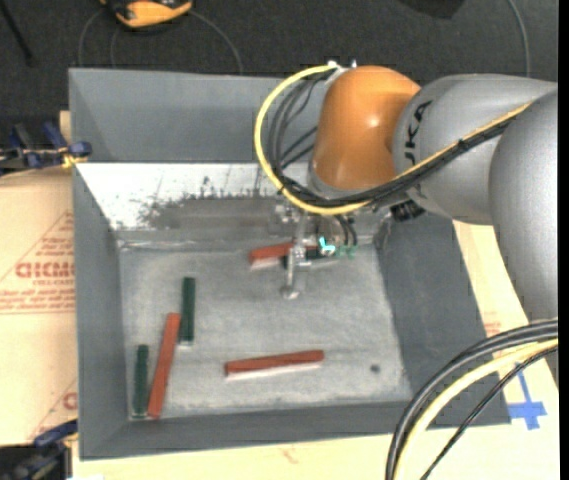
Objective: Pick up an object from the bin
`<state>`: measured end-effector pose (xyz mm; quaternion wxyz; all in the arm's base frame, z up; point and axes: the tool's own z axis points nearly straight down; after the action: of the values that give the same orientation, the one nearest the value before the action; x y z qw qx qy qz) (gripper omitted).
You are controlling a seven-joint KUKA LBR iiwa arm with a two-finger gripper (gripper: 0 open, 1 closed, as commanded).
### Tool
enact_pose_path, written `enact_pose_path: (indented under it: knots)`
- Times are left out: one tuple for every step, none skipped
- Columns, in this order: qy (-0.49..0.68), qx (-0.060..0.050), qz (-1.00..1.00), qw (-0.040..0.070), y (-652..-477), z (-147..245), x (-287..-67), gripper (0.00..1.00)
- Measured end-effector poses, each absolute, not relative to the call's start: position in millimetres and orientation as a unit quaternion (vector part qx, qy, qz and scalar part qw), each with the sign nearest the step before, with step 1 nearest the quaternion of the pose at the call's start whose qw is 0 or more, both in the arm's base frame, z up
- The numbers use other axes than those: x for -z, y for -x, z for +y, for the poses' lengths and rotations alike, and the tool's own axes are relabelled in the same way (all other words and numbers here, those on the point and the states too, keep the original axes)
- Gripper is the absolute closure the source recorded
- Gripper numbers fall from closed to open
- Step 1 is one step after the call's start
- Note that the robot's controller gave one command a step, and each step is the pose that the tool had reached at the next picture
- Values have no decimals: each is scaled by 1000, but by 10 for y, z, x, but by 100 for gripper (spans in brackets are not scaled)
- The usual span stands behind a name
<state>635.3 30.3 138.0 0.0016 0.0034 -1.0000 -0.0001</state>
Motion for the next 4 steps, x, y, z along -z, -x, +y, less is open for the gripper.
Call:
enact_pose_path:
  knots:
    - [-3, 0, -1000, -2, -6373, 304, -1427, 0]
    - [1, 0, -1000, -6, -6395, 107, -955, 0]
    - [-41, -1, -999, -6, -6474, 35, -741, 100]
    - [-41, -1, -999, -6, -6473, 35, -739, 100]
